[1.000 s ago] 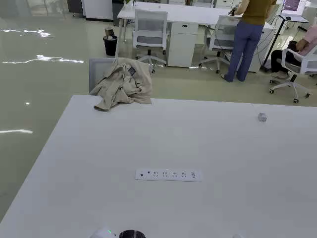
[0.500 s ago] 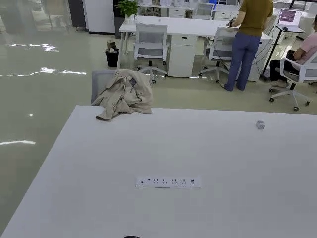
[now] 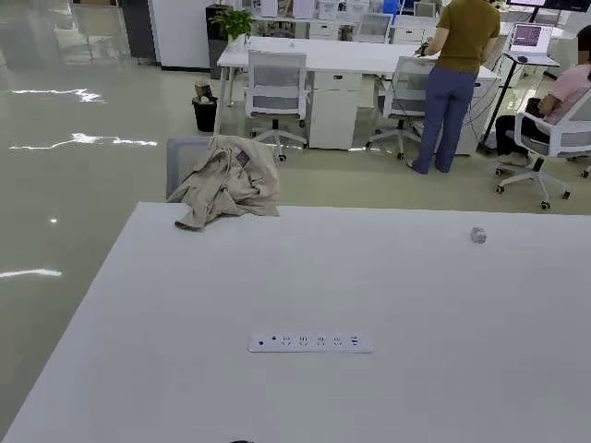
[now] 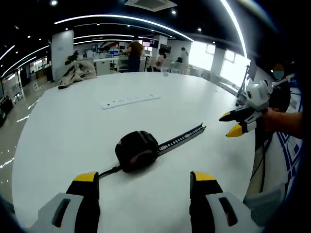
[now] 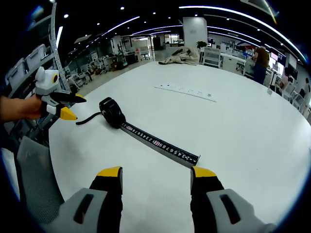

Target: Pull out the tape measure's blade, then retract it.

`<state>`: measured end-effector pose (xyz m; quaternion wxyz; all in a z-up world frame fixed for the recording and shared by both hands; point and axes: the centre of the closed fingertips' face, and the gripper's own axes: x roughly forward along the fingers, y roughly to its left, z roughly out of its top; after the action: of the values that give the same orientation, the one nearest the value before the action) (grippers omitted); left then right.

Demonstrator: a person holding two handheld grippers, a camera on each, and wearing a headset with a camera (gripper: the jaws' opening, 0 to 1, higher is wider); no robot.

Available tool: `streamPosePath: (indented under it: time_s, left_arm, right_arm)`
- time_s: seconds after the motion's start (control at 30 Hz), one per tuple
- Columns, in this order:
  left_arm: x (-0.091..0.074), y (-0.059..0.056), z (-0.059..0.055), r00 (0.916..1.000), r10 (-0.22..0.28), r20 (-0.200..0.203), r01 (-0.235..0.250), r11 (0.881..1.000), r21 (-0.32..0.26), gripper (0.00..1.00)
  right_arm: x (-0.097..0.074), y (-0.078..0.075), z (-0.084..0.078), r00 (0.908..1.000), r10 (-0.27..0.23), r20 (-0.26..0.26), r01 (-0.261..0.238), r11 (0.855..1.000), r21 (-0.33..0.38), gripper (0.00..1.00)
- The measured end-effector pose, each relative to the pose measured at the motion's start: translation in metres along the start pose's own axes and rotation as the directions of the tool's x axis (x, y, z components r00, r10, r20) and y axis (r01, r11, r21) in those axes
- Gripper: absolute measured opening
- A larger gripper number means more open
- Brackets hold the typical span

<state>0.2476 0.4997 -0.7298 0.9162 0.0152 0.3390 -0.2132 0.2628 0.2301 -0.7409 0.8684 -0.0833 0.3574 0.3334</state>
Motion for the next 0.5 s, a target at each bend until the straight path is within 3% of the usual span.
streamPosePath:
  time_s: [0.27,0.5]
  left_arm:
    - [-0.014,-0.006,0.002,0.9986,0.031,0.043,-0.030,0.999,-0.039,0.74]
    - [-0.021,-0.006,-0.004,0.9972,0.053,0.053,-0.049,0.997,-0.067,0.74]
  right_arm:
    - [-0.014,0.013,0.003,0.9992,-0.013,0.038,0.013,1.000,0.010,0.59]
    - [-0.026,0.021,0.008,0.9980,-0.021,0.060,0.020,1.000,0.015,0.61]
